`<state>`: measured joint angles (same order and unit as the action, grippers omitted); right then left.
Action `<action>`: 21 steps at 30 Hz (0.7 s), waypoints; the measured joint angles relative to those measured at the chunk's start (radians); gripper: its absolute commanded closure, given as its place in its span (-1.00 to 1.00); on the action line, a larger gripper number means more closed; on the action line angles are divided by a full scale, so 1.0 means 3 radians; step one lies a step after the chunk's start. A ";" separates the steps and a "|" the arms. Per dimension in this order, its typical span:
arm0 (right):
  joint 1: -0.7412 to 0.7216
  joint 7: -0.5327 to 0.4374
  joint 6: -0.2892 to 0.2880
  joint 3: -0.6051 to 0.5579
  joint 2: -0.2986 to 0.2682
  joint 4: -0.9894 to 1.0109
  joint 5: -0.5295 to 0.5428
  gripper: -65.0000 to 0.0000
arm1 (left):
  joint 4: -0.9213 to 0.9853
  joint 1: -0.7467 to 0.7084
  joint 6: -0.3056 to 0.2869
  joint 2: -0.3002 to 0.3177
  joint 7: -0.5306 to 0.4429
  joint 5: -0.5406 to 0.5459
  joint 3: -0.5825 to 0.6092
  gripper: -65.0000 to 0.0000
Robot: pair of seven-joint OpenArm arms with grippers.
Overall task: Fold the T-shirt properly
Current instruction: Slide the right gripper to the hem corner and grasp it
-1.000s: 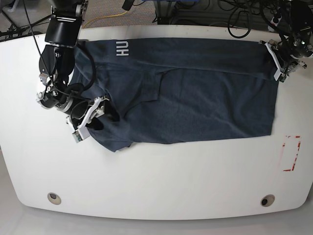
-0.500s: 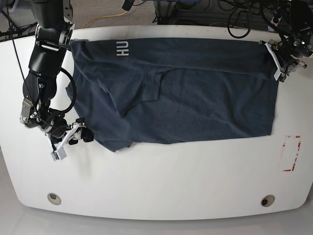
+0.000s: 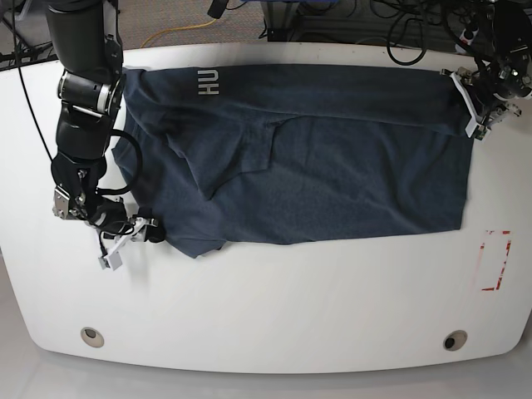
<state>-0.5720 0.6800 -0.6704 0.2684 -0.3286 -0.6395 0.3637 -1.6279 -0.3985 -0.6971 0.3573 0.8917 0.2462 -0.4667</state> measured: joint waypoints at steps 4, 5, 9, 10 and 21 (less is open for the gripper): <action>0.0057 -0.0070 -0.0004 0.0001 0.0095 0.0001 0.0020 0.12 | 0.0000 0.0000 0.0000 0.0001 -0.0004 0.0009 0.0000 0.26; 0.0072 -0.0072 0.0001 0.0000 0.0112 0.0001 0.0019 0.12 | 0.0000 0.0000 0.0000 0.0000 -0.0006 0.0008 0.0000 0.26; 0.0092 -0.0140 0.0001 0.0001 0.0155 0.0001 0.0024 0.18 | 0.0000 0.0000 0.0000 -0.0001 -0.0001 0.0009 0.0000 0.26; 0.0092 -0.0154 0.0004 0.0000 0.0160 0.0001 0.0020 0.25 | 0.0000 0.0000 0.0000 0.0000 0.0000 0.0009 0.0000 0.26; 0.0137 -0.0158 0.0003 0.0000 0.0201 0.0004 0.0020 0.98 | -0.0571 0.0140 -0.0010 -0.0214 0.0649 0.0183 -0.0671 0.26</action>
<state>-0.5308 0.6327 -0.6697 0.2684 -0.2684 -0.6384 0.3698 -1.7992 -0.3565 -0.7002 0.2932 1.0863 0.3012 -0.6682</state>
